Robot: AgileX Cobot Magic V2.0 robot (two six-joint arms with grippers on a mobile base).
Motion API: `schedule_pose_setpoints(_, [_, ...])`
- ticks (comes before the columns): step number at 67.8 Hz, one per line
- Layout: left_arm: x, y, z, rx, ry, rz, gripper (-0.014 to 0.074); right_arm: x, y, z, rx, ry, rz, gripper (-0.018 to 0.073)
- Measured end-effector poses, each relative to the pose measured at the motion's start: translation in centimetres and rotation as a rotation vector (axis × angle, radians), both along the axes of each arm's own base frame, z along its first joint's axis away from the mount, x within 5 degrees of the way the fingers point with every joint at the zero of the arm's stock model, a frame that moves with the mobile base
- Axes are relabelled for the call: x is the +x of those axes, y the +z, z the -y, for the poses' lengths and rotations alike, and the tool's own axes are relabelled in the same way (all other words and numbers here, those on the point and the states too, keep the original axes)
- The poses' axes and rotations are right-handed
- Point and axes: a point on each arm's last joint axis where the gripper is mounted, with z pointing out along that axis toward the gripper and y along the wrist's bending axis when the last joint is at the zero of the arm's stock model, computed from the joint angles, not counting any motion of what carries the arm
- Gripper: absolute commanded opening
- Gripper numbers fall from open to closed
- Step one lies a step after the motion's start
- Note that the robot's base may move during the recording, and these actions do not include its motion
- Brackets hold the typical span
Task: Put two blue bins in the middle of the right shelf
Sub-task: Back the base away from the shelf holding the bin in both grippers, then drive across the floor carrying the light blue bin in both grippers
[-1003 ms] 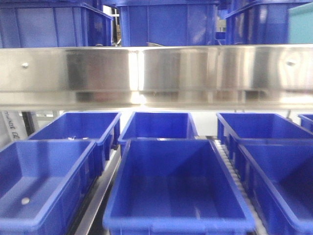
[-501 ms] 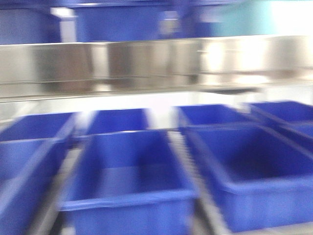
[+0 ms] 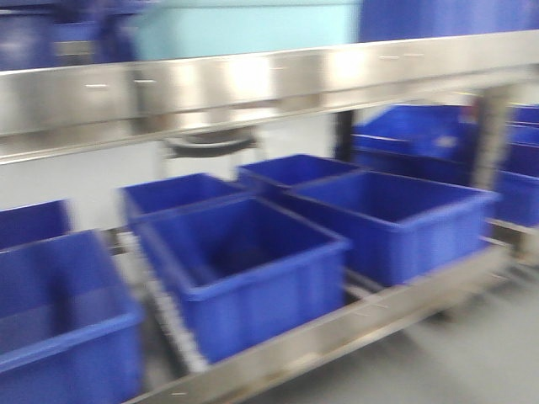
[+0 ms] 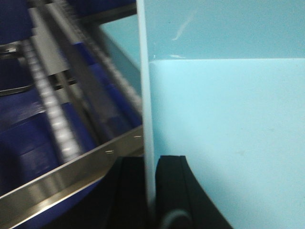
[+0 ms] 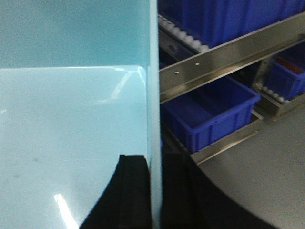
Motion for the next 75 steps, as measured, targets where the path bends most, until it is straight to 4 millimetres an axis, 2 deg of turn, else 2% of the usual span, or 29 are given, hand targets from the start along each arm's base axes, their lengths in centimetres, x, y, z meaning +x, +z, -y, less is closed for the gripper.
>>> schedule_pose_setpoints(75, [0.00, 0.00, 0.00, 0.000, 0.000, 0.000, -0.0111, 0.00, 0.00, 0.00, 0.000, 0.000, 0.000, -0.0162])
